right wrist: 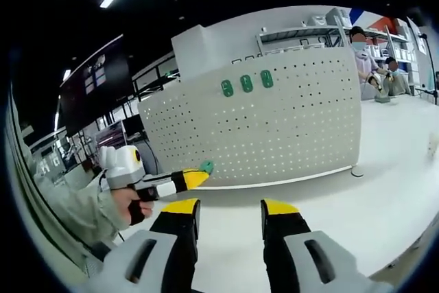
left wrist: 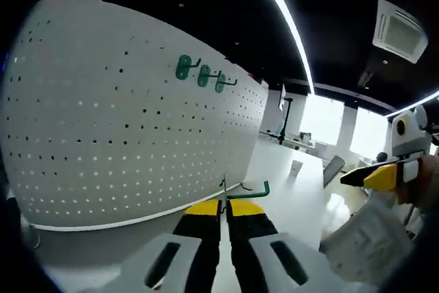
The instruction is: Insert the hook assembly into the mounting plate slot until the hook locks in place.
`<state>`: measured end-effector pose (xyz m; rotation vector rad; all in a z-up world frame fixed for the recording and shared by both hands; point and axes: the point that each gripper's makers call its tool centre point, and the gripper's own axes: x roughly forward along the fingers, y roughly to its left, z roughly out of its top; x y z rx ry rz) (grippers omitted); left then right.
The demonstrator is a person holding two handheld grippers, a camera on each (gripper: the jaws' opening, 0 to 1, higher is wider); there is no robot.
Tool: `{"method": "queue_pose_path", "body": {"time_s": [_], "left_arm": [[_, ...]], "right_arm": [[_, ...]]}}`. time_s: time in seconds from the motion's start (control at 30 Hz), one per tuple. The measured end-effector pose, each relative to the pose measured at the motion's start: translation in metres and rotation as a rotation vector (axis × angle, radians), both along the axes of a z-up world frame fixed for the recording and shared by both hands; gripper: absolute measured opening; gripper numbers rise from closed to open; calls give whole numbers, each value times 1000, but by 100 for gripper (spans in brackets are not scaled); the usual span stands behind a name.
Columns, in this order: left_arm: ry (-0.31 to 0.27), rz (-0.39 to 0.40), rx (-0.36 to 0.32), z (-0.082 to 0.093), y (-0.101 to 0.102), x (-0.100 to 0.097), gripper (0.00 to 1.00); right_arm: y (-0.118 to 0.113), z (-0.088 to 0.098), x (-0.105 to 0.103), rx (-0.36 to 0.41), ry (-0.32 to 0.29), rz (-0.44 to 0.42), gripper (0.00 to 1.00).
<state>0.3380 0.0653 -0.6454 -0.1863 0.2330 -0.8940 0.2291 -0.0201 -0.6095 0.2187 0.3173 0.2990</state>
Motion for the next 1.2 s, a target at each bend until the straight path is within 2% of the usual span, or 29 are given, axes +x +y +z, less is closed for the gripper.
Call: {"method": "queue_pose_path", "body": {"time_s": [0.37,0.97,1.2], "left_arm": [[-34,-60,-40,15,-16,-27,3],[-48,-166,-120,37,-37,-63,3],[-86,-217,-128,48,-46,-77,3]], "right_arm": [[14,6,7,13,-12,41,30],[27,22,12,53,-46,79,26],[31,28,12,62,-58,88,25]]}}
